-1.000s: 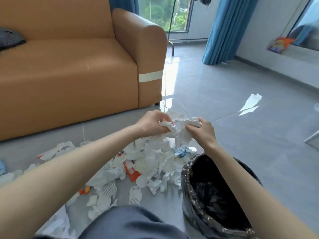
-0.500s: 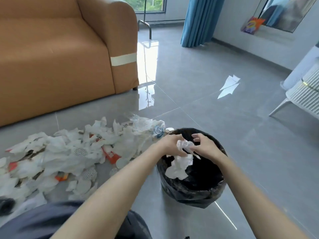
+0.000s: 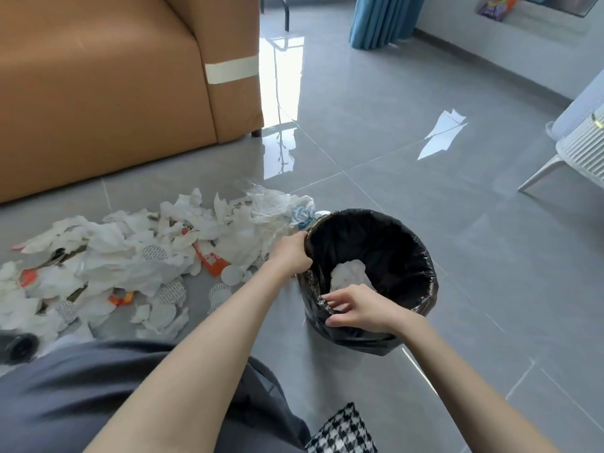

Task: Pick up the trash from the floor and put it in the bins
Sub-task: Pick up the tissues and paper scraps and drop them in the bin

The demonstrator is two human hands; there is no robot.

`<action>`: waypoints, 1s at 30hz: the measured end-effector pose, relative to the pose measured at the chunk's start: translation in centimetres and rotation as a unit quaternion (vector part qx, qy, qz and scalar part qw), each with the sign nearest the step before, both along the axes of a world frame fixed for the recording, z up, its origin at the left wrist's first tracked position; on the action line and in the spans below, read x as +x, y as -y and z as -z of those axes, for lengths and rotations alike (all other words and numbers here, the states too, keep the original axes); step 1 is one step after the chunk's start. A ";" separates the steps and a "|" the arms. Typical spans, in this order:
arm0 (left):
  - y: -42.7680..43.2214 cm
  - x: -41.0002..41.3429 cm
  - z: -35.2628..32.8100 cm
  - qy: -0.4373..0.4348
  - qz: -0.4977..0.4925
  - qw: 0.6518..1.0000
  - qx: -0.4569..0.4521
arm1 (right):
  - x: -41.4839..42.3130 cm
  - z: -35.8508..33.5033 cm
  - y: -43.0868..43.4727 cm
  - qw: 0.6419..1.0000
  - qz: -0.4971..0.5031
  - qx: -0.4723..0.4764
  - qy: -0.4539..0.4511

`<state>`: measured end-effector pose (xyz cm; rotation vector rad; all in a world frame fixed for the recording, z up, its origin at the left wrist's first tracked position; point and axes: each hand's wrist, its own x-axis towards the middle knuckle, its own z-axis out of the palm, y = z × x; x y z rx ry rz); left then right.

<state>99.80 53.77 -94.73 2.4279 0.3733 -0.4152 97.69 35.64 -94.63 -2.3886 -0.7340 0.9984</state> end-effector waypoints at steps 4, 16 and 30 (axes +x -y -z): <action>-0.2 0.4 -0.4 0.024 -0.015 0.999 -0.020 | 0.3 0.4 -0.9 0.997 -0.040 0.011 0.065; -10.9 4.2 -8.9 -0.003 0.018 0.999 0.051 | 6.9 0.3 -10.9 0.991 -0.036 0.028 0.127; -22.7 -0.3 -10.0 0.036 -0.128 0.991 0.027 | 12.7 -7.0 -21.8 0.915 -0.274 -0.212 0.208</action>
